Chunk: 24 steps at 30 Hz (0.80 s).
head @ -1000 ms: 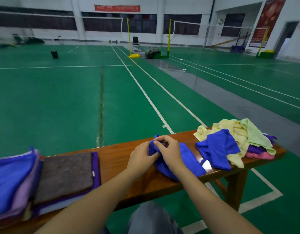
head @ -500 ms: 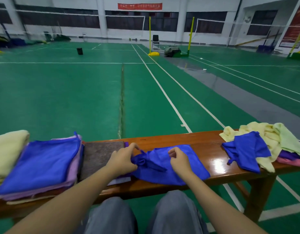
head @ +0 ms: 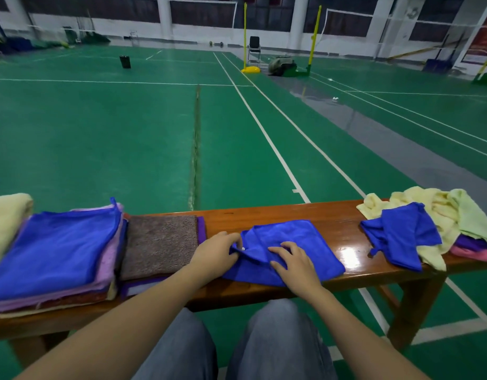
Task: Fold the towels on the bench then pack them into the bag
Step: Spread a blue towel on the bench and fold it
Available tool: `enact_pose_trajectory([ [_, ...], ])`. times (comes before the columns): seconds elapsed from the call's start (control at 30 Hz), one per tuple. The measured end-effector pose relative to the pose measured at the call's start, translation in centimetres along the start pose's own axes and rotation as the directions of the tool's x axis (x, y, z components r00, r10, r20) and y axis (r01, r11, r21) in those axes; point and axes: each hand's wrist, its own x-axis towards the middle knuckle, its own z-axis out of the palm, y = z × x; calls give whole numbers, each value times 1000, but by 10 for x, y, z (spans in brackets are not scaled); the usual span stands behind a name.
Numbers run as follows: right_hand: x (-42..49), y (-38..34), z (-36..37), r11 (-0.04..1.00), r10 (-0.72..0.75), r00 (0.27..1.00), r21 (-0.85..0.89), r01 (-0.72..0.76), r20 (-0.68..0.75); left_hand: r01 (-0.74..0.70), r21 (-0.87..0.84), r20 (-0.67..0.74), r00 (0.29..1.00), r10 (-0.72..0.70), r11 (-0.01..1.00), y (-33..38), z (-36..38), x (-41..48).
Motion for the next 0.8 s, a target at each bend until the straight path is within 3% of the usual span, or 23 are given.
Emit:
enact_pose_trajectory([
  [0.2,-1,37,-13,996,90,995,-21,-91,-42,114,-390,-218,953,-212,914,5,7,11],
  [0.27,-2,49,-17,994,106,993,-20,-107,-42,119,-339,-183,965,-190,933,7,11,13],
  [0.4,-3,62,-22,992,123,992,-8,-124,-36,130,-178,34,991,-126,975,12,22,14],
  [0.53,-3,66,-24,992,129,990,-5,-129,-50,150,-128,82,987,-141,980,17,23,19],
  [0.73,3,68,-36,988,156,986,0,-156,-60,225,-496,-22,962,-271,838,29,23,32],
  [0.8,7,61,-40,990,143,986,-8,-144,-86,227,-542,-79,945,-317,809,30,24,40],
])
